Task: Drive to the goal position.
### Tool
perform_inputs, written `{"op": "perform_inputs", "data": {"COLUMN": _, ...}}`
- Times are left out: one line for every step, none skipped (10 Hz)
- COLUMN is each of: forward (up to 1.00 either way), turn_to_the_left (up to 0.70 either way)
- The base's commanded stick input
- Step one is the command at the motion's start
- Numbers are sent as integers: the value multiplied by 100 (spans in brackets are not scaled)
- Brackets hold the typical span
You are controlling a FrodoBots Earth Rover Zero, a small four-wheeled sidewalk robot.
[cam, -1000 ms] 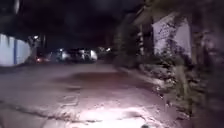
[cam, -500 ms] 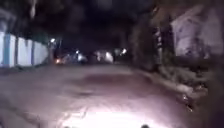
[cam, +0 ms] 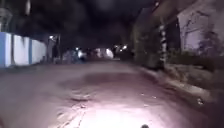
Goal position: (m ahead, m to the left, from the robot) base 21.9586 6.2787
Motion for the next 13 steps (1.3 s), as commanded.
{"op": "perform_inputs", "data": {"forward": 70, "turn_to_the_left": 0}}
{"op": "perform_inputs", "data": {"forward": 70, "turn_to_the_left": 0}}
{"op": "perform_inputs", "data": {"forward": 70, "turn_to_the_left": 0}}
{"op": "perform_inputs", "data": {"forward": 70, "turn_to_the_left": 0}}
{"op": "perform_inputs", "data": {"forward": 70, "turn_to_the_left": 0}}
{"op": "perform_inputs", "data": {"forward": 70, "turn_to_the_left": 0}}
{"op": "perform_inputs", "data": {"forward": 70, "turn_to_the_left": 0}}
{"op": "perform_inputs", "data": {"forward": 70, "turn_to_the_left": 0}}
{"op": "perform_inputs", "data": {"forward": 70, "turn_to_the_left": 0}}
{"op": "perform_inputs", "data": {"forward": 70, "turn_to_the_left": 0}}
{"op": "perform_inputs", "data": {"forward": 70, "turn_to_the_left": 0}}
{"op": "perform_inputs", "data": {"forward": 70, "turn_to_the_left": 0}}
{"op": "perform_inputs", "data": {"forward": 70, "turn_to_the_left": 0}}
